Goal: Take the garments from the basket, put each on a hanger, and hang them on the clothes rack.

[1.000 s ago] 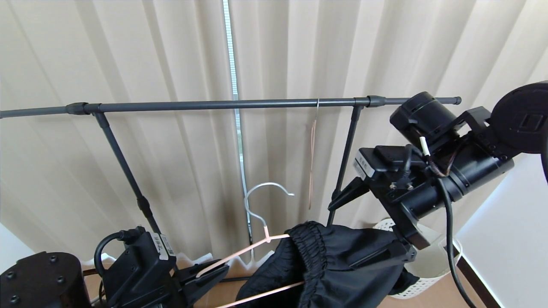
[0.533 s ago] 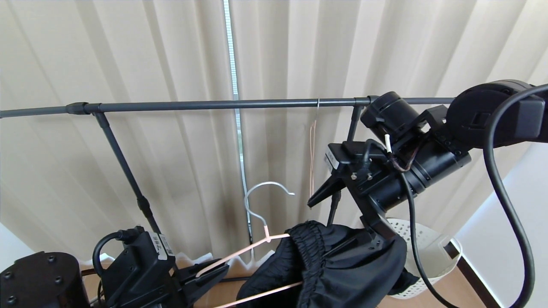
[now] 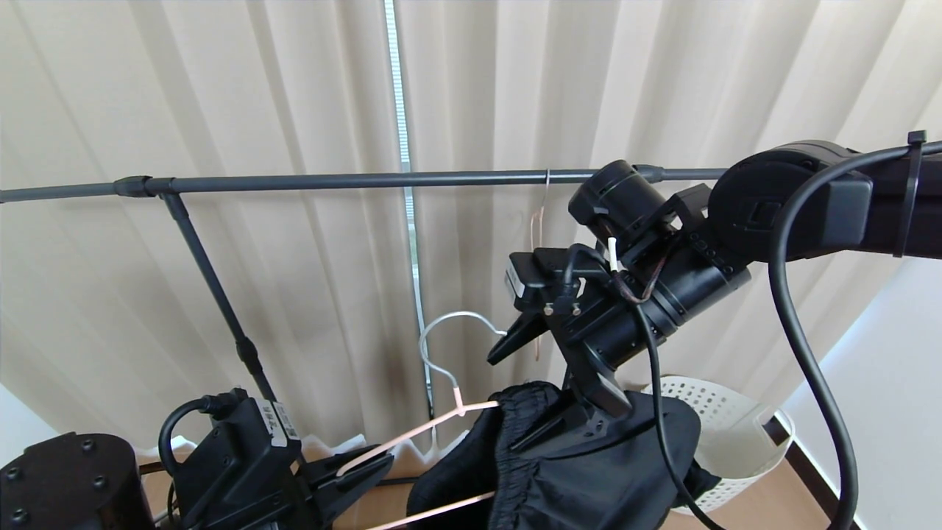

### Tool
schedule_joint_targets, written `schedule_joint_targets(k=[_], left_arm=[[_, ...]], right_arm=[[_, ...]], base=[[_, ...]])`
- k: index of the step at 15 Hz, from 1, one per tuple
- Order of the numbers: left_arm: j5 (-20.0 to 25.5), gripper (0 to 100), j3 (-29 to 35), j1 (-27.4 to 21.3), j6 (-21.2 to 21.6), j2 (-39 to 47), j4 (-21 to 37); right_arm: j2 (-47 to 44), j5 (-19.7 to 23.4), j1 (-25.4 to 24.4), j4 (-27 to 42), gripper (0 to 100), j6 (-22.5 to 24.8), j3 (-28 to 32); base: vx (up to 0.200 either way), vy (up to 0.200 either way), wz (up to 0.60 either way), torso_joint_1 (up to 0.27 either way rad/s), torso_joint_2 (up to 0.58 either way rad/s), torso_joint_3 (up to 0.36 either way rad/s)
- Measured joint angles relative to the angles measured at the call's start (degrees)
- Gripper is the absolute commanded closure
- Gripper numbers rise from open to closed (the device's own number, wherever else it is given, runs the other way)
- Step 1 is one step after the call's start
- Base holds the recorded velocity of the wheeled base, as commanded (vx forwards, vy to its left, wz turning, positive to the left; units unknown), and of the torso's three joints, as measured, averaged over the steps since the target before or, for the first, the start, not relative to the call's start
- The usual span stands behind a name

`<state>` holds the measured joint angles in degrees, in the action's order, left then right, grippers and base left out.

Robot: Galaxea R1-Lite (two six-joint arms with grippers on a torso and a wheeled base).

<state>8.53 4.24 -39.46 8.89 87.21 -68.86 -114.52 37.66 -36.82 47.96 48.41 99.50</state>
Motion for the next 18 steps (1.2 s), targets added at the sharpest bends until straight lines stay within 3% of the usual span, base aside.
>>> schedule_joint_targets(k=[2,3,14,15,18], left_arm=[[0.00,100,-0.02,0.05,0.00,0.00,0.00],[0.00,100,-0.02,0.05,0.00,0.00,0.02],[-0.13,100,0.22,0.18,-0.35,0.24,-0.09],[-0.13,0,0.24,0.29,-0.30,0.24,-0.29],[-0.28,0,0.50,0.57,-0.90,0.22,-0.16]], right_arm=[[-0.26,-0.02,-0.20,0.05,0,-0.11,0.04],[-0.23,-0.07,-0.30,0.23,100,-0.16,-0.18],[1.73,-0.18,-0.37,0.43,100,-0.10,-3.15],[2.36,-0.22,-0.34,0.45,100,-0.11,-3.66],[3.80,-0.35,-0.30,0.35,100,-0.13,-4.99]], base=[[0.000,0.000,0.00,0.000,0.00,0.000],[0.000,0.000,0.00,0.000,0.00,0.000],[0.000,0.000,0.00,0.000,0.00,0.000],[0.000,0.000,0.00,0.000,0.00,0.000],[0.000,0.000,0.00,0.000,0.00,0.000]])
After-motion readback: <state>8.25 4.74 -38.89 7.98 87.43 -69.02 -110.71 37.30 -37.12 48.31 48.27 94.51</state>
